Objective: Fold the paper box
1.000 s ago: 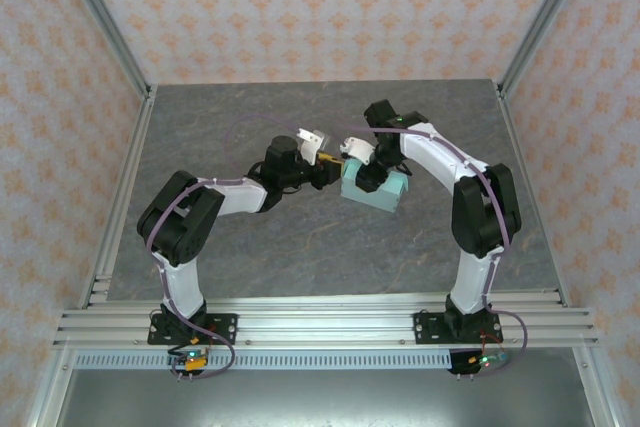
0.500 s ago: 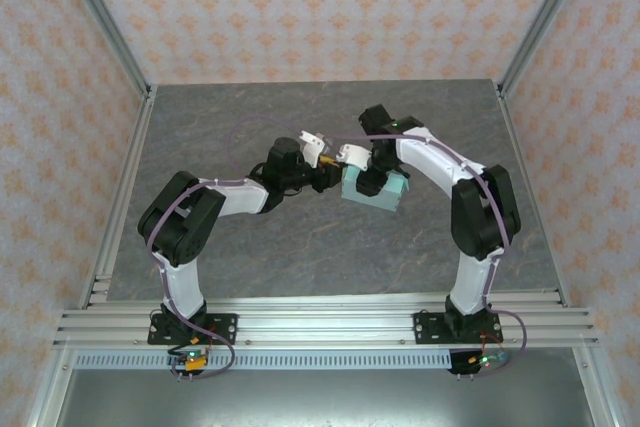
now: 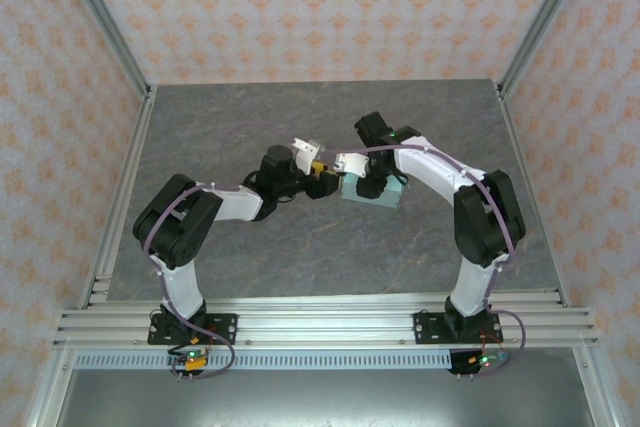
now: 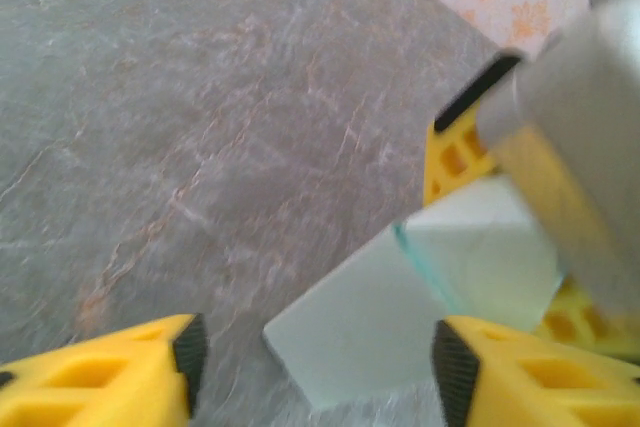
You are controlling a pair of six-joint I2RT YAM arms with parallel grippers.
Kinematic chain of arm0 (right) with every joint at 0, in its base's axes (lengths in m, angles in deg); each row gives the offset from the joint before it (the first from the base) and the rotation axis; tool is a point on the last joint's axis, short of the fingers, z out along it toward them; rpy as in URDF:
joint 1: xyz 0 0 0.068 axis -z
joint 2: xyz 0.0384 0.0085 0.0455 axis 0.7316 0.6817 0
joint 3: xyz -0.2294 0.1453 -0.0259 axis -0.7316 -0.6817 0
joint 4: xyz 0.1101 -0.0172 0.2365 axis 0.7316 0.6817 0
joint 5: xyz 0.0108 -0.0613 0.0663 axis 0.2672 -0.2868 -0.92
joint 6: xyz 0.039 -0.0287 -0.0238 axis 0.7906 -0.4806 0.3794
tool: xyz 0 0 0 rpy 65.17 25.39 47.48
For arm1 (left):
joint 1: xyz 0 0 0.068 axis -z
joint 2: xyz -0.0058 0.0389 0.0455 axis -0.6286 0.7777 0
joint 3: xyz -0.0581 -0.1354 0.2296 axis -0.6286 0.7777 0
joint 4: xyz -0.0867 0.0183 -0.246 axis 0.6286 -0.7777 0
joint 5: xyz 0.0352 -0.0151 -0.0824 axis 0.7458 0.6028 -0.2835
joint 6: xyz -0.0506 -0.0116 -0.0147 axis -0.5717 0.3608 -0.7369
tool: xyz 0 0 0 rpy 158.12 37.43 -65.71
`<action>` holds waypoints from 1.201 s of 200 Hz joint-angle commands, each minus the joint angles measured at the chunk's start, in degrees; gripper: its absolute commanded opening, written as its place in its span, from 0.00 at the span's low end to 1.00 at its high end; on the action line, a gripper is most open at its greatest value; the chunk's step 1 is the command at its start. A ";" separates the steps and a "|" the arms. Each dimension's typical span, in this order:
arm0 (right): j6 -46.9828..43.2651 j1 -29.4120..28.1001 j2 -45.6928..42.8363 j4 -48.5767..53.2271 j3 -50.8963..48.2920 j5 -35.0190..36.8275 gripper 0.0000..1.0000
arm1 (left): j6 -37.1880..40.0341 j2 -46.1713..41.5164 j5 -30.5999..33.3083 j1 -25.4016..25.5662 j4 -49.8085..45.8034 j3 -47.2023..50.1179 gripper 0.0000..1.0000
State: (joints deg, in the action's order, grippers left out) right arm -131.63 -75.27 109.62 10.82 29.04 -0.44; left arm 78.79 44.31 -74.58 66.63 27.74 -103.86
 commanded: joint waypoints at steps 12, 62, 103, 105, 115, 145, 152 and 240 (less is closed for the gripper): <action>-3.34 -0.40 1.76 4.35 -0.90 -5.96 0.48 | 9.30 -6.68 -3.24 -0.70 -0.99 2.85 0.74; -7.93 -0.29 2.84 10.59 2.24 -10.81 0.44 | 22.11 -5.83 -13.59 -0.89 5.43 6.61 0.75; -9.19 -0.24 2.10 11.38 2.50 -15.10 0.43 | 27.46 -4.03 -17.76 0.42 7.41 6.28 0.74; -9.24 -0.27 2.12 11.48 2.45 -15.14 0.44 | 27.76 -4.03 -17.77 0.55 7.09 6.18 0.74; -9.30 -0.31 1.96 11.68 2.41 -15.60 0.43 | 28.84 -3.89 -17.86 0.88 6.54 5.79 0.74; -10.65 -0.40 1.45 11.44 1.19 -17.55 0.43 | 30.58 -2.89 -17.94 1.97 5.90 4.72 0.72; -10.84 -0.43 1.24 11.11 0.77 -17.77 0.43 | 31.04 -2.67 -18.08 2.28 5.88 4.61 0.71; -9.92 -0.84 -1.10 8.58 -1.27 -17.61 0.52 | 36.65 -3.86 -16.56 5.00 1.76 5.00 0.44</action>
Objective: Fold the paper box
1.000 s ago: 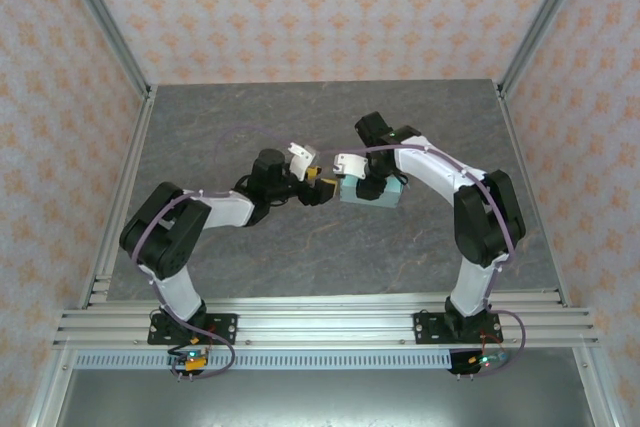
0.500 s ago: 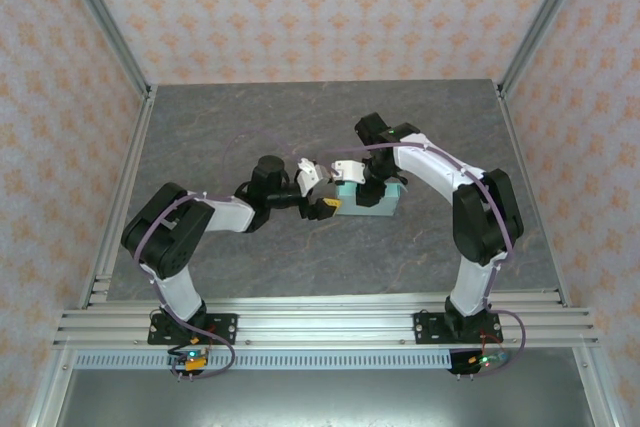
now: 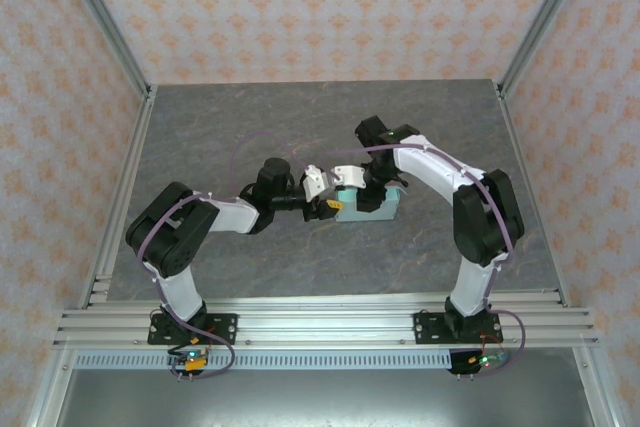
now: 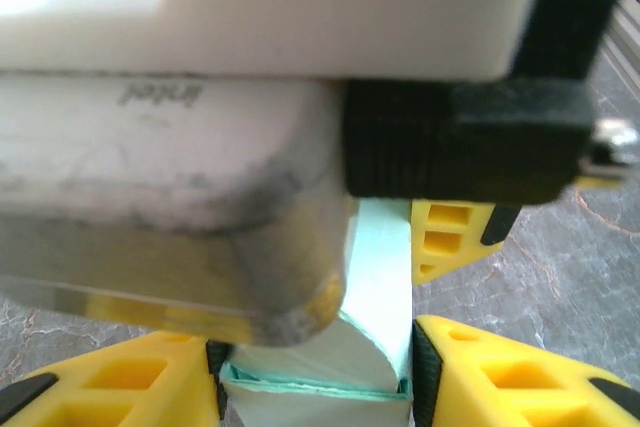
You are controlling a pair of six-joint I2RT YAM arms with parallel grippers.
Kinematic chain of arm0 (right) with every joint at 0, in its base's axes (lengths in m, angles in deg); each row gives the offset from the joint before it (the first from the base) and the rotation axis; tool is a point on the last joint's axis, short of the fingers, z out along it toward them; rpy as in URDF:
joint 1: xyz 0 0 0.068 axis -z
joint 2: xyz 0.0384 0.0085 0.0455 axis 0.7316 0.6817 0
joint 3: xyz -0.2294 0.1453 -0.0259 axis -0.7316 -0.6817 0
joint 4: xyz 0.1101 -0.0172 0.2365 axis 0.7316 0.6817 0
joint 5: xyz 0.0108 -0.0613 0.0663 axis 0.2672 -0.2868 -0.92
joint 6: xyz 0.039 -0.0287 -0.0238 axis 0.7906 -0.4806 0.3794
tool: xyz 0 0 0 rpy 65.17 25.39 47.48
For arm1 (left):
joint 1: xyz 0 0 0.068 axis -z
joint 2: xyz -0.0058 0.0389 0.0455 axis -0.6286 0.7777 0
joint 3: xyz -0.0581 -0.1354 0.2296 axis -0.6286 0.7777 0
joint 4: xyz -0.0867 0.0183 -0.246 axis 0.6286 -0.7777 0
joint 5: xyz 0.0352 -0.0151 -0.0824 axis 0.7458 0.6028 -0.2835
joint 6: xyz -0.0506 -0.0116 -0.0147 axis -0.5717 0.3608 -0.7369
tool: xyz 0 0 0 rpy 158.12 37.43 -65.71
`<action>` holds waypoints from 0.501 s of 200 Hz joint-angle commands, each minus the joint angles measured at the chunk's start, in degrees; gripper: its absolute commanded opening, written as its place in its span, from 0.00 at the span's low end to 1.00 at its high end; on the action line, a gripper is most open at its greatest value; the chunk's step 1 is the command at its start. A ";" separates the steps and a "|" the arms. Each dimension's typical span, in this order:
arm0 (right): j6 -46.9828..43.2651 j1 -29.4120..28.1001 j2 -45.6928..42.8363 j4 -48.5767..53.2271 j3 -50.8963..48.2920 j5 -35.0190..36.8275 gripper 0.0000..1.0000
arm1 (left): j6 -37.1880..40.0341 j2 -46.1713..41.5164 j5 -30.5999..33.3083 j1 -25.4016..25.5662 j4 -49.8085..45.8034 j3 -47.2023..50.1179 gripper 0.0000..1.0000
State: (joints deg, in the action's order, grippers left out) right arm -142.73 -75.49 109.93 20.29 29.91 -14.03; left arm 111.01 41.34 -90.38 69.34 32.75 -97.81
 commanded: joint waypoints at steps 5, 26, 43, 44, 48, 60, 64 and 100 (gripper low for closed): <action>1.28 -0.67 -1.89 -1.35 -2.38 -3.98 0.53 | 5.13 -1.11 -0.28 2.58 -4.08 -1.13 0.44; 2.43 -0.62 -4.19 -3.12 -3.45 -4.23 0.62 | 6.39 -1.58 0.97 3.25 -5.54 -1.02 0.43; 4.06 -0.47 -7.02 -5.16 -4.90 -4.40 0.68 | 6.67 -1.76 1.43 3.45 -5.85 -0.89 0.42; 4.17 -0.46 -7.14 -5.28 -4.97 -4.40 0.69 | 6.75 -1.71 1.45 3.40 -5.89 -0.88 0.42; 4.59 -0.37 -8.08 -5.86 -5.44 -4.36 0.73 | 6.81 -1.72 1.58 3.53 -6.10 -1.01 0.39; 6.42 0.16 -11.12 -7.65 -7.44 -4.54 0.78 | 7.19 -1.89 1.72 3.54 -6.99 -1.29 0.38; 7.01 0.58 -12.24 -8.25 -8.09 -4.77 0.79 | 7.26 -1.90 1.74 3.53 -7.21 -1.26 0.38; 16.20 5.90 -25.25 -17.95 -18.81 -10.42 0.82 | 7.12 -2.54 2.77 3.53 -9.17 -1.61 0.38</action>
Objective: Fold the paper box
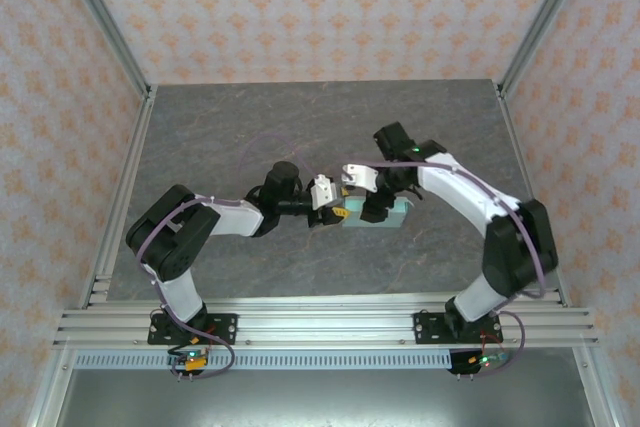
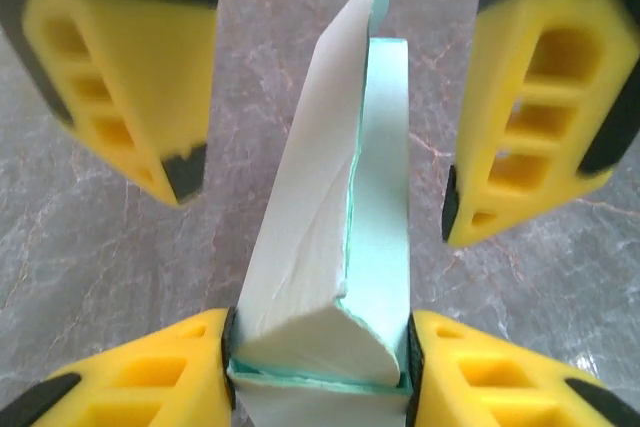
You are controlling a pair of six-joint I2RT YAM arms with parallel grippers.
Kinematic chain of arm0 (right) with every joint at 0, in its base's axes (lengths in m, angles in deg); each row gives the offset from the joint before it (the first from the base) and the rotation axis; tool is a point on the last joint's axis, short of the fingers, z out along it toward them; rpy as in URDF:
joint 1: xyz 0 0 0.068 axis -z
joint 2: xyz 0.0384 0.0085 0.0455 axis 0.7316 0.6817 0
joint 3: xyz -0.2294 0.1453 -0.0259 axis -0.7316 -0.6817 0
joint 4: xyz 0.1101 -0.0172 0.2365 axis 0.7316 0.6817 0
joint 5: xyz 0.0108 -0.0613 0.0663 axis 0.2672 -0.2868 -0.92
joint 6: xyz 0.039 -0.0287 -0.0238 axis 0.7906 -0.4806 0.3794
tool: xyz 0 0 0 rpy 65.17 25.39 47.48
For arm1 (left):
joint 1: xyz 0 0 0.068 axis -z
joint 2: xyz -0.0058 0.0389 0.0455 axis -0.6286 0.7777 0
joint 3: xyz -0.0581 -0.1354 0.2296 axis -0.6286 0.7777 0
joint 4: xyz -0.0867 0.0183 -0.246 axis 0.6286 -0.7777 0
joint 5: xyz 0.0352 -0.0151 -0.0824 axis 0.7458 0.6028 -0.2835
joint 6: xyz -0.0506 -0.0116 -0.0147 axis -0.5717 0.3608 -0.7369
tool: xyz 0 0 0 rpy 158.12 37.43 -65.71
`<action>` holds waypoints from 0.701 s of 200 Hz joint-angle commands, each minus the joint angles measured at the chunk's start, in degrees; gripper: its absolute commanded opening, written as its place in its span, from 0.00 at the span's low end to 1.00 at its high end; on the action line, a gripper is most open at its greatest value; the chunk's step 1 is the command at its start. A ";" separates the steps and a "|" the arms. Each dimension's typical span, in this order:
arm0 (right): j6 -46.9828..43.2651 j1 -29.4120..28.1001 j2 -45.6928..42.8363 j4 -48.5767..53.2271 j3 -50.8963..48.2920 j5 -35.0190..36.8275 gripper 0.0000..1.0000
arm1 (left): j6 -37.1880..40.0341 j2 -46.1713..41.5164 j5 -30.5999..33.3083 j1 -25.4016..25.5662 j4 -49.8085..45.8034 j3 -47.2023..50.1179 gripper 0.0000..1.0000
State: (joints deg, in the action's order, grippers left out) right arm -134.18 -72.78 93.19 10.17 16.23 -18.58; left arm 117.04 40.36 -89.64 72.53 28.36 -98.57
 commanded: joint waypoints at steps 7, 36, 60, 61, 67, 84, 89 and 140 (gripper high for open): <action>10.76 4.48 -11.13 -10.55 -7.40 -5.69 0.82 | 0.27 -1.71 2.90 0.27 -4.96 -0.98 0.38; 36.00 9.50 -19.35 -24.24 -15.06 2.95 0.74 | -4.46 -2.20 6.70 -0.07 -5.65 -1.07 0.38; 49.45 10.63 -28.15 -29.91 -22.24 6.17 0.71 | -6.35 -2.96 8.74 -0.10 -6.60 -0.54 0.38; 49.62 10.64 -28.40 -29.95 -22.36 6.24 0.71 | -6.42 -3.01 8.81 -0.10 -6.53 -0.45 0.38; 51.09 10.86 -30.07 -29.81 -23.88 6.67 0.69 | -6.94 -3.36 9.33 -0.10 -6.14 0.04 0.38; 51.70 12.16 -32.58 -28.65 -27.02 6.05 0.66 | -7.73 -4.73 10.13 -0.07 -5.98 1.14 0.38; 50.73 12.62 -32.55 -27.81 -27.43 5.66 0.66 | -8.14 -5.22 10.49 -0.14 -5.98 1.46 0.38; 39.77 12.84 -23.73 -26.33 -26.05 2.63 0.57 | -9.98 -6.62 12.14 -0.36 -7.30 2.25 0.38</action>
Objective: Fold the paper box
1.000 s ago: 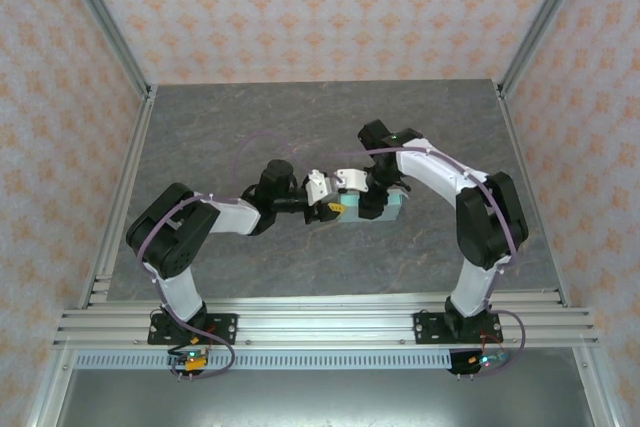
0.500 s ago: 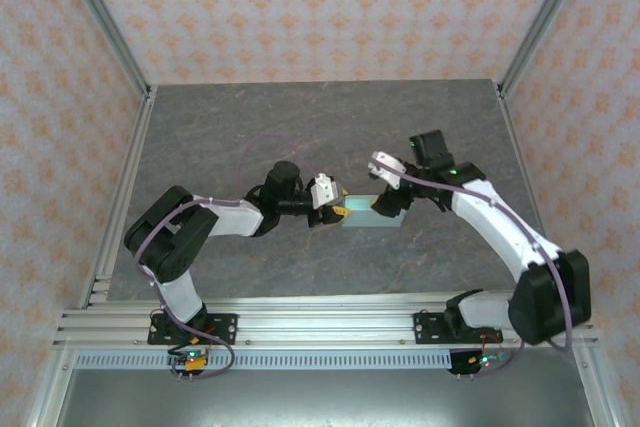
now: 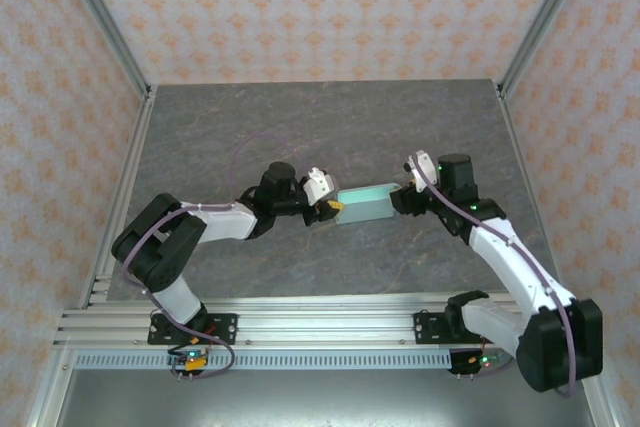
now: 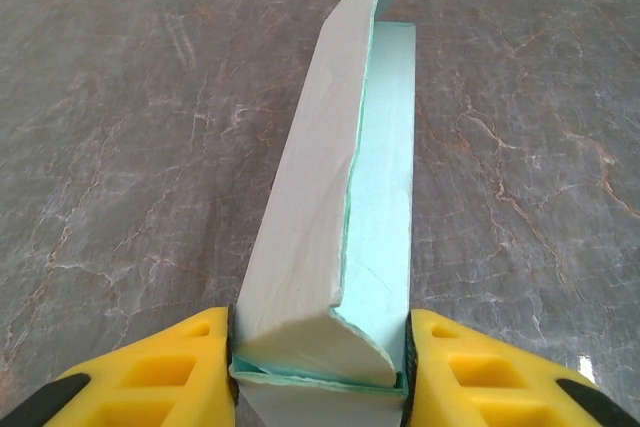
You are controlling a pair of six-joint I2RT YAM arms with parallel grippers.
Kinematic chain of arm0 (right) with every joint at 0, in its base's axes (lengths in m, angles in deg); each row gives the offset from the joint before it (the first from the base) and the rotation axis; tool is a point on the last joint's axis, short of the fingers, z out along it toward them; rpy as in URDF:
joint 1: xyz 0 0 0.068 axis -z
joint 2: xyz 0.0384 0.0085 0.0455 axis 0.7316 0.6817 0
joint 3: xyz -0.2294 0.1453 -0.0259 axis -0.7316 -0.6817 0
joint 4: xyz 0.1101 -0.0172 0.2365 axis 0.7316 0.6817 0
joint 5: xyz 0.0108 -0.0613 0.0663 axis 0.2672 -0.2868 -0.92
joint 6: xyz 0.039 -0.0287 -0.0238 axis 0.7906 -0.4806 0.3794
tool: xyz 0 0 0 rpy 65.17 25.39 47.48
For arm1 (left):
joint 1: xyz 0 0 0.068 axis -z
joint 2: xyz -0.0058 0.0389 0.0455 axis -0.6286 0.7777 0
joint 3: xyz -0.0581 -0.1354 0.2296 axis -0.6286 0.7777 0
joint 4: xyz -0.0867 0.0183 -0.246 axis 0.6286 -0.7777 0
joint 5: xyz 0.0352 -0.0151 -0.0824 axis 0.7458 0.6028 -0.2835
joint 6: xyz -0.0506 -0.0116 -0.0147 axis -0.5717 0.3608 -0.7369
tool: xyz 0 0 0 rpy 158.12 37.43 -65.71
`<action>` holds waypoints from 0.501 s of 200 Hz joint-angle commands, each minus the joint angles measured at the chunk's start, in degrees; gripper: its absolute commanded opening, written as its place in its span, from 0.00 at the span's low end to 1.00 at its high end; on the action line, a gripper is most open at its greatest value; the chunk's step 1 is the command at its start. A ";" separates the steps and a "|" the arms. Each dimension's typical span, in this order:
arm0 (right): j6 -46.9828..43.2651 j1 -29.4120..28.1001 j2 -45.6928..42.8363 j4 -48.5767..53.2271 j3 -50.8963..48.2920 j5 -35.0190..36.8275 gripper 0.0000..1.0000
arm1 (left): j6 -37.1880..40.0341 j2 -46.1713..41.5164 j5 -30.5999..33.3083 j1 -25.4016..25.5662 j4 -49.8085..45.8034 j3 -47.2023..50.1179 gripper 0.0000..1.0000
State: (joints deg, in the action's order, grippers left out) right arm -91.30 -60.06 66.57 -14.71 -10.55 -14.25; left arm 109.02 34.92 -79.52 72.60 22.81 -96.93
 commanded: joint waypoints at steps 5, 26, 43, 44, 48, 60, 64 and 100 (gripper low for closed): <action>-3.03 0.12 3.60 -2.19 0.75 -1.96 0.57 | -2.24 -1.09 2.02 -0.42 -1.52 0.75 0.38; -4.35 0.12 6.21 -3.03 1.96 -0.88 0.53 | -3.13 -1.13 1.56 -0.50 -0.57 1.23 0.38; -4.90 0.14 6.58 -3.45 2.74 1.12 0.48 | -2.88 -1.40 1.50 -0.48 -1.23 1.09 0.38; -4.93 0.13 6.58 -3.45 2.82 1.11 0.48 | -2.88 -1.40 1.50 -0.50 -1.29 1.08 0.38; -4.99 0.12 6.57 -3.36 3.07 1.11 0.47 | -2.73 -1.46 1.42 -0.51 -1.45 1.07 0.38; -5.05 0.16 6.58 -3.04 3.87 0.45 0.45 | -2.39 -1.72 1.40 -0.51 -1.85 1.07 0.38; -5.15 0.13 6.59 -2.87 4.14 -0.06 0.45 | -2.24 -1.81 1.41 -0.46 -1.96 1.09 0.38; -6.10 0.12 7.87 -0.87 5.92 -0.26 0.36 | -1.11 -2.23 1.47 -0.34 -2.94 1.16 0.38</action>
State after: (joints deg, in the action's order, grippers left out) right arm -95.78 -60.06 73.30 -15.82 -7.25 -14.21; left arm 106.90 34.52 -79.10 72.55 22.17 -96.78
